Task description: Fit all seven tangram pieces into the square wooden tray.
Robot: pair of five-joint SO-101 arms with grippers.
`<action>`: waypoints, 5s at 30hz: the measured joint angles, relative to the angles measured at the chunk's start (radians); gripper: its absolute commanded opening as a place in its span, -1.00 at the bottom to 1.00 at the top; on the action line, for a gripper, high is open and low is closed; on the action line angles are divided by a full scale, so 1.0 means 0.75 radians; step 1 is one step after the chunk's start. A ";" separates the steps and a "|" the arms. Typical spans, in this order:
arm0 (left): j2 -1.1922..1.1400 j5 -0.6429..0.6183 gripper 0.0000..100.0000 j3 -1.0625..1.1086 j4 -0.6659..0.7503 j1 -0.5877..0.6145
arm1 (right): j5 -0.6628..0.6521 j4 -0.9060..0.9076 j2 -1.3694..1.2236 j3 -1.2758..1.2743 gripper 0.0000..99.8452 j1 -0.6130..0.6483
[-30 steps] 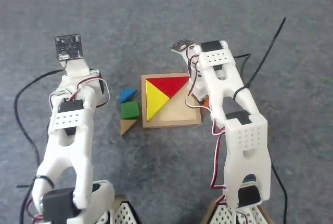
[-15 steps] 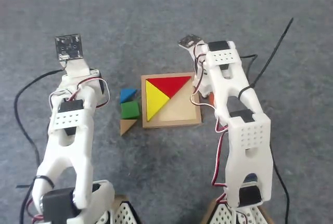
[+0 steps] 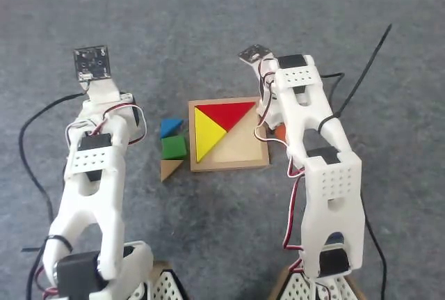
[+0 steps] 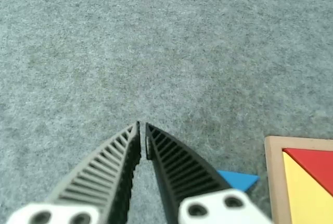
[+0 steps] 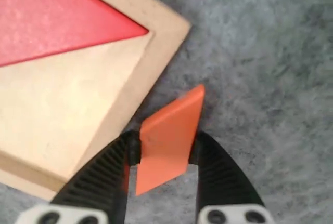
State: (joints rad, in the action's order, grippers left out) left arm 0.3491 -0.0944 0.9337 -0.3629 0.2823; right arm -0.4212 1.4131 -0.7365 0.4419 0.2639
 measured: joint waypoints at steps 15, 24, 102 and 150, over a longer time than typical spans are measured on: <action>0.000 0.000 -0.97 0.000 0.000 0.000 | 0.491 0.207 0.082 0.250 -0.93 0.025; 0.000 0.000 -0.97 0.000 0.000 0.000 | 0.814 0.108 0.031 0.262 -0.92 0.176; 0.000 0.000 -0.97 0.000 0.000 0.000 | 0.581 0.458 0.372 0.483 -0.65 -0.125; 0.000 0.000 -0.97 0.000 0.000 0.000 | -1.230 -0.483 1.369 -1.896 -0.50 -0.354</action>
State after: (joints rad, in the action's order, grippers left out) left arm 0.3491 -0.0944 0.9337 -0.3629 0.2823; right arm -1.3433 1.0510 0.2900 -0.9805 -0.0015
